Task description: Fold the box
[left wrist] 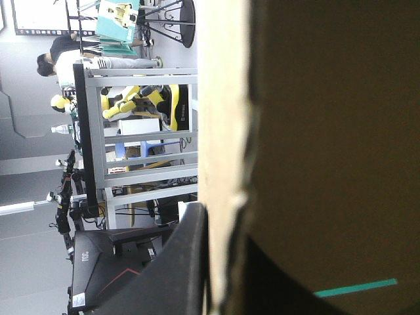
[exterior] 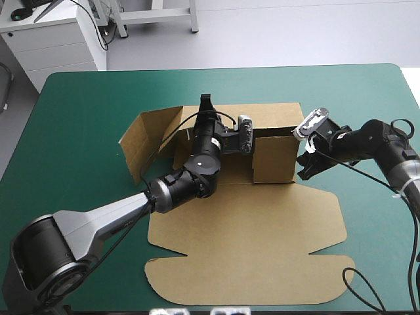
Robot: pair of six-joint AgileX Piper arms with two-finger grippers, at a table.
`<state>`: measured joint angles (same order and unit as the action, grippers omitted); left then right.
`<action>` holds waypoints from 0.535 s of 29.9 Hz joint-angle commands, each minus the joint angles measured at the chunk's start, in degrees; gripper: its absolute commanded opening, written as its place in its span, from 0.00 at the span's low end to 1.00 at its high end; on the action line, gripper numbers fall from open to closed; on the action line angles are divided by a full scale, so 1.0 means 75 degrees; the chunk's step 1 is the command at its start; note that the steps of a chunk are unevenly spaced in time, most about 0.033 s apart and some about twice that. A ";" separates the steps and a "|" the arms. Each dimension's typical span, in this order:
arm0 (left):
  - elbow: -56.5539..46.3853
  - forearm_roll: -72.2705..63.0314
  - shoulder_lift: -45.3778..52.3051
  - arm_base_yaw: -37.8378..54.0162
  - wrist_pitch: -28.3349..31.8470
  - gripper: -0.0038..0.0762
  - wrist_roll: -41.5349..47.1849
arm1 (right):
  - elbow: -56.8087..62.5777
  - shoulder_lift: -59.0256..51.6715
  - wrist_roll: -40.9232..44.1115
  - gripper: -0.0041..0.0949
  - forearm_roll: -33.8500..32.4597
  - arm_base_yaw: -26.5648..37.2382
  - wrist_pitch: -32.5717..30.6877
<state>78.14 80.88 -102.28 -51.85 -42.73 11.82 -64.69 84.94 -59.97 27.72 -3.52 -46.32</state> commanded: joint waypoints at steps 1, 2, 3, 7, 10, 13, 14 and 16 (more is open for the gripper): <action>0.0173 -0.0221 0.0273 -0.0050 -0.0200 0.04 0.0151 | -0.0178 -0.0308 0.0208 0.46 0.0087 -0.0072 -0.0207; 0.0173 -0.0221 0.0273 -0.0050 -0.0200 0.04 0.0151 | -0.0178 -0.0308 0.0315 0.46 0.0001 -0.0072 -0.0239; 0.0173 -0.0221 0.0273 -0.0050 -0.0200 0.04 0.0132 | -0.0178 -0.0308 0.0441 0.46 -0.0043 -0.0072 -0.0277; 0.0173 -0.0221 0.0273 -0.0050 -0.0200 0.04 0.0076 | -0.0178 -0.0308 0.0529 0.46 -0.0097 -0.0072 -0.0493; 0.0173 -0.0255 0.0273 -0.0050 -0.0200 0.04 0.0076 | -0.0178 -0.0308 0.0529 0.46 -0.0144 -0.0072 -0.0304; 0.0173 -0.0291 0.0273 -0.0050 -0.0200 0.04 0.0091 | -0.0178 -0.0308 0.0529 0.46 -0.0024 -0.0072 0.0126; 0.0173 -0.0291 0.0273 -0.0050 -0.0200 0.04 0.0106 | -0.0178 -0.0308 0.0529 0.46 0.0167 -0.0072 0.0273; 0.0173 -0.0291 0.0273 -0.0050 -0.0200 0.04 0.0106 | -0.0178 -0.0308 0.0454 0.46 0.0730 -0.0072 0.0497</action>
<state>78.18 80.49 -102.28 -51.85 -42.89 11.65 -64.69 84.94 -56.06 27.09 -3.70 -47.23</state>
